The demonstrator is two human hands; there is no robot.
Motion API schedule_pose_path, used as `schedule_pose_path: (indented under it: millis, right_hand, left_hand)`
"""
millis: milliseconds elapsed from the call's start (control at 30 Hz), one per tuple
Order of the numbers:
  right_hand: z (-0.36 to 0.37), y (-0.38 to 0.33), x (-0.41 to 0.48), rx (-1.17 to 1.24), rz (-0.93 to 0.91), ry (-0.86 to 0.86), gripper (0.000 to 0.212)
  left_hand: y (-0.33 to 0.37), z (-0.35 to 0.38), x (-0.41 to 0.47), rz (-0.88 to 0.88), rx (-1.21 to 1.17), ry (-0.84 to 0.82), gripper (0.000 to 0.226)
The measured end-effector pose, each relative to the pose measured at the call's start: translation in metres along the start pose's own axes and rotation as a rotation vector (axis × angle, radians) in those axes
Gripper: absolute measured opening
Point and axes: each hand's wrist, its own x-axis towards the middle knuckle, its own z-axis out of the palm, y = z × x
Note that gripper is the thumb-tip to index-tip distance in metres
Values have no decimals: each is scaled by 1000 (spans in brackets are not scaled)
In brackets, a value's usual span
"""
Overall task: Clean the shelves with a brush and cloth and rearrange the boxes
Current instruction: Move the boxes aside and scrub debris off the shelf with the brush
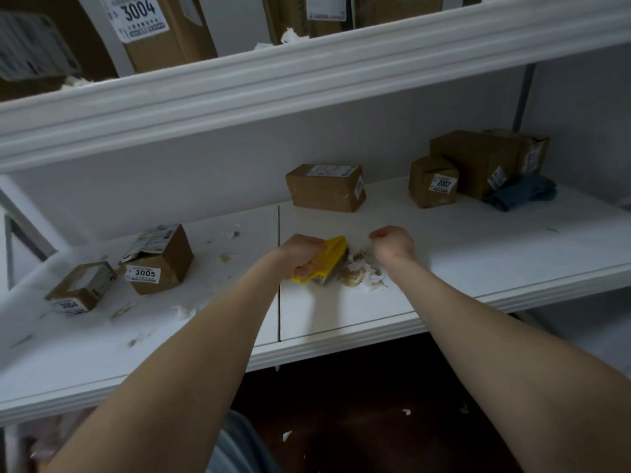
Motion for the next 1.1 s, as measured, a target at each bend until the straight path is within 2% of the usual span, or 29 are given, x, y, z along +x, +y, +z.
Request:
schedule_pose_path:
  millis: [167,300,500,533,600,633,667,733,800,867,1100]
  right_hand:
    - [-5,-2,-5,66,-6,-8,30]
    - [-4,-3,-11,80,-4,-6,29]
    - [-5,-4,-16,95,6,-8,30]
    - [-5,-5,-17,96,7,-7,30]
    - [-5,-8,-20,92,1,-4,29]
    - [-5,-9,-21,90,-5,-6,29]
    - [-6,-10,-22,91,-11,-10,29]
    - [-8,-12,-23,96,-18,-12,28]
    - [-9,-13,-24,107,-18,-11,28]
    - [-8,-12,-26,107,-13,-17,28]
    - [-4,-5,-28,104,3,-12,28]
  left_hand:
    - [-15,-18,-16,2,-117,197,40]
    - [-27,-26,-23,-42,-127,292,39]
    - [-17,11,-32,1,-51,216,49]
    - [-14,14,-33,-14,-72,188,45]
    - [-12,18,-39,-53,-145,122,22]
    - [-12,17,-42,-53,-157,108,17]
    - [-13,15,-43,-44,-154,125,24]
    - [-15,9,-47,-26,-97,245,25]
    - [-21,0,-48,-60,-21,371,40]
    - [-27,-4,-47,-103,8,436,43]
    - [-6,49,-46,-120,-47,326,33]
